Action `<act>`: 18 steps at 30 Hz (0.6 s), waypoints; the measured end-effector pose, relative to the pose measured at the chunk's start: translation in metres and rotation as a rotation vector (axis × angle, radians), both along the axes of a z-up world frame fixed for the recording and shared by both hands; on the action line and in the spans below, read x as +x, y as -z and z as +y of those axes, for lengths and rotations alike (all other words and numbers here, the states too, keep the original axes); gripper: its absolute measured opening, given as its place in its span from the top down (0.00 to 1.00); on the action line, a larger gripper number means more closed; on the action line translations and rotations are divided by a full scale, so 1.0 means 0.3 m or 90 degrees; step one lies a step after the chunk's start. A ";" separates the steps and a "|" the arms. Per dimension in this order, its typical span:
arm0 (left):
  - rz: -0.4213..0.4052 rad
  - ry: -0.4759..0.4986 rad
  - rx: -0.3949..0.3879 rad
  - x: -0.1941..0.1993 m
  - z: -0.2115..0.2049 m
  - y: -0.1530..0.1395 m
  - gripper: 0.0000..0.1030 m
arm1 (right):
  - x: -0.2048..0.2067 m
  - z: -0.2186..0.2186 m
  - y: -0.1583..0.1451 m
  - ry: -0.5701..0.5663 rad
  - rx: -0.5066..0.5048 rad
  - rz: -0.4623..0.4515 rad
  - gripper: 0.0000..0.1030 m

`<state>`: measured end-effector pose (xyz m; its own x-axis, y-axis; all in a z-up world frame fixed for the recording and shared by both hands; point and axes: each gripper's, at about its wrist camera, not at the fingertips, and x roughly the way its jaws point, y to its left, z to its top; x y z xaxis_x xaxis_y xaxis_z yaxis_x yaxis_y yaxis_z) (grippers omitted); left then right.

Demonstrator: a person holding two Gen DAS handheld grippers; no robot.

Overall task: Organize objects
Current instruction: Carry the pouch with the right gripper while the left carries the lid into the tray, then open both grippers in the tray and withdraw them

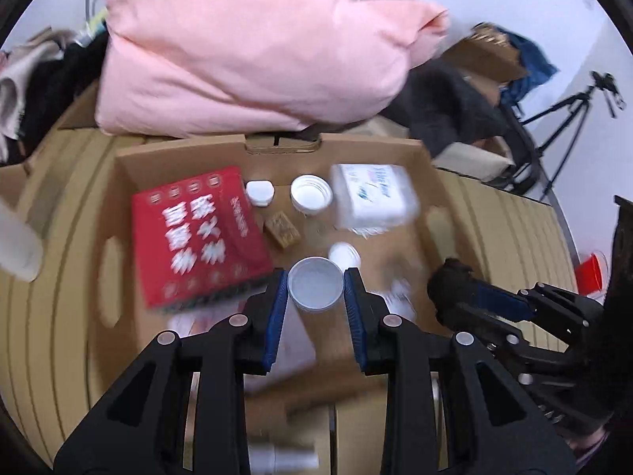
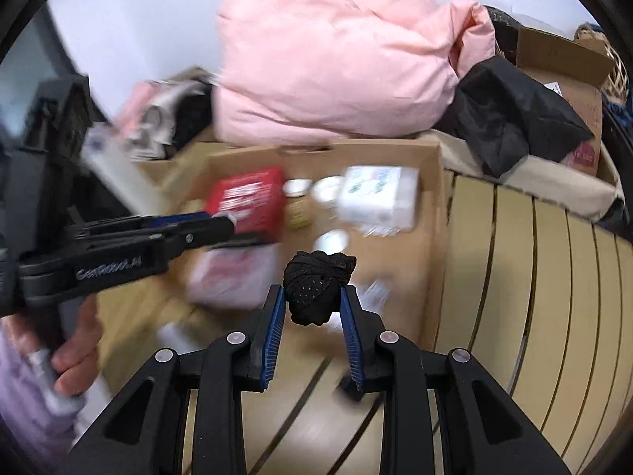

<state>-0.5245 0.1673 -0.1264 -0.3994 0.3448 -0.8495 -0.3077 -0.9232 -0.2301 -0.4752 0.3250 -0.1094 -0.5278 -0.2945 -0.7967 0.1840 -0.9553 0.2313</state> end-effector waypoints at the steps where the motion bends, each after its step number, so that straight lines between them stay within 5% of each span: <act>1: -0.014 0.003 -0.005 -0.038 0.022 0.033 0.75 | -0.053 -0.001 0.029 0.023 0.028 -0.004 0.70; 5: -0.035 -0.006 -0.028 -0.081 0.055 0.114 0.73 | -0.145 0.023 0.104 0.057 0.054 -0.015 0.69; 7: -0.040 0.006 -0.021 -0.080 0.059 0.124 0.56 | -0.167 0.033 0.123 0.066 0.072 -0.015 0.66; 9: -0.019 -0.001 -0.019 -0.067 0.045 0.103 0.49 | -0.170 0.039 0.124 0.057 0.067 -0.007 0.42; 12: 0.001 -0.004 -0.016 -0.043 0.019 0.045 0.43 | -0.154 0.050 0.093 0.047 0.025 0.009 0.19; 15: 0.024 -0.002 -0.010 0.030 -0.027 -0.043 0.35 | -0.105 0.058 0.026 0.065 0.032 0.035 0.18; 18: 0.103 0.012 -0.057 0.171 -0.087 -0.142 0.25 | -0.018 0.086 -0.061 0.072 0.017 0.030 0.18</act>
<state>-0.4732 0.1413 -0.0838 -0.5273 0.2801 -0.8021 -0.3522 -0.9312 -0.0937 -0.4807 0.3507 -0.0910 -0.5933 -0.2105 -0.7770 0.0845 -0.9762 0.1999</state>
